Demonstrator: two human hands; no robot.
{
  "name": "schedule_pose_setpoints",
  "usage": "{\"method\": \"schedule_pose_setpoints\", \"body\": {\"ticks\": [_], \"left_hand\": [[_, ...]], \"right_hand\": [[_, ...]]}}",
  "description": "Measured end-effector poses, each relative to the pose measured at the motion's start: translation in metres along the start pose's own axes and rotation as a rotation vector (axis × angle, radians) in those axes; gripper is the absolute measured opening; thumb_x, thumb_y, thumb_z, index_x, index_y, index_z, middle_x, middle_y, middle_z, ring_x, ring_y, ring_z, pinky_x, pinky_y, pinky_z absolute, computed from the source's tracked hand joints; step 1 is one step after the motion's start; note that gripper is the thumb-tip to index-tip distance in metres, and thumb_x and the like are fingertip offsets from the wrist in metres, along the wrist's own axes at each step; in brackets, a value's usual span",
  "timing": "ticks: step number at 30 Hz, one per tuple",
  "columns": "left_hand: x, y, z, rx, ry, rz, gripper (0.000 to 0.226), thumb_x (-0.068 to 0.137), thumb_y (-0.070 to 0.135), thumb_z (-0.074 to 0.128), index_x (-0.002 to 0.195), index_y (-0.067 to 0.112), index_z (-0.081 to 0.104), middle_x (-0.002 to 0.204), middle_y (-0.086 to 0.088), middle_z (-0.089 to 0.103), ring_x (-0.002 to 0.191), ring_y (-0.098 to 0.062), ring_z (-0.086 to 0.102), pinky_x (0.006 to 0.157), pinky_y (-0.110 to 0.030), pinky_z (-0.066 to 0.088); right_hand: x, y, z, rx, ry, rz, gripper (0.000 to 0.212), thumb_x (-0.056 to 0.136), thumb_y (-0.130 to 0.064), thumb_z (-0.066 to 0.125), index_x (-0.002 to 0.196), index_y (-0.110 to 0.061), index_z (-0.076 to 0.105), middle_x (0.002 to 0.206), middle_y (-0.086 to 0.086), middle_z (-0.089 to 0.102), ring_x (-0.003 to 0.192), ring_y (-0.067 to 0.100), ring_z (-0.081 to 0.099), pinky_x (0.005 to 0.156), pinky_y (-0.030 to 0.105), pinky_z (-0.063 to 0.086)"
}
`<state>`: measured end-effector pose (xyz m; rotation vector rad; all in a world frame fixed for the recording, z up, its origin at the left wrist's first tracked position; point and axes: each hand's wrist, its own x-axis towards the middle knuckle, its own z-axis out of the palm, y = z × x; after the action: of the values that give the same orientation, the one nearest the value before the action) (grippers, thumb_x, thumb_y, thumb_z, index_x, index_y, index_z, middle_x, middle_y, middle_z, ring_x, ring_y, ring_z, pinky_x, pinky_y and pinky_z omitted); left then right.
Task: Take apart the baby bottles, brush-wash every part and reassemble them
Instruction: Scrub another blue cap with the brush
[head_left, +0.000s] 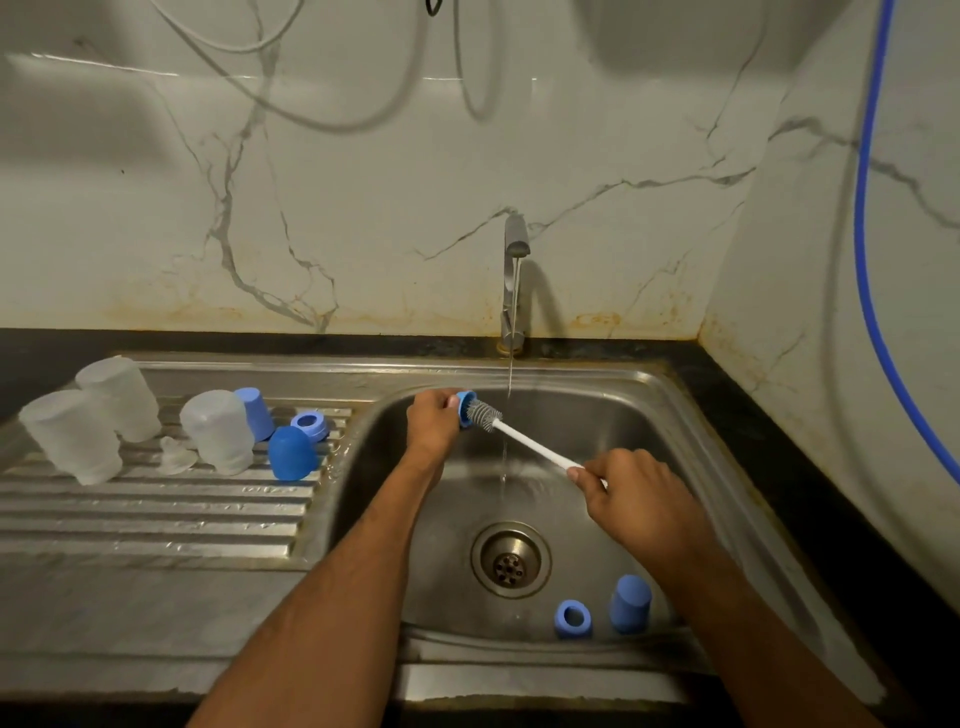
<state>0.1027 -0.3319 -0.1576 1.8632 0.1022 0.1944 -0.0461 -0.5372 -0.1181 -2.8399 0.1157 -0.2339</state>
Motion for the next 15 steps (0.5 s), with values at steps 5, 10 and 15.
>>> {"method": "schedule_pose_setpoints", "body": {"ticks": [5,10,15], "left_hand": [[0.002,0.002,-0.007,0.032,0.039,0.015,0.026,0.104,0.011,0.049,0.123,0.004,0.066,0.114,-0.012,0.069,0.102,-0.017,0.065,0.09,-0.029,0.054],[0.002,0.0,-0.003,0.053,0.006,0.001,0.023,0.104,0.015,0.05,0.115,0.005,0.068,0.11,-0.013,0.071,0.1,-0.019,0.068,0.093,-0.038,0.057],[-0.002,0.003,-0.003,0.064,0.059,0.038,0.028,0.105,0.011,0.048,0.123,0.003,0.067,0.113,-0.014,0.069,0.101,-0.016,0.064,0.088,-0.026,0.052]], "right_hand": [[0.003,-0.002,-0.008,0.015,-0.03,-0.083,0.036,0.103,-0.048,0.051,0.094,-0.021,0.073,0.072,-0.002,0.067,0.066,0.012,0.064,0.059,0.024,0.048],[0.006,0.002,-0.003,-0.061,0.106,-0.021,0.042,0.104,-0.055,0.042,0.095,-0.027,0.071,0.067,-0.006,0.061,0.061,0.008,0.06,0.063,0.027,0.054],[0.003,0.001,0.001,0.055,-0.058,-0.019,0.039,0.104,-0.045,0.053,0.079,-0.019,0.068,0.064,-0.003,0.061,0.057,0.008,0.056,0.053,0.022,0.042]]}}
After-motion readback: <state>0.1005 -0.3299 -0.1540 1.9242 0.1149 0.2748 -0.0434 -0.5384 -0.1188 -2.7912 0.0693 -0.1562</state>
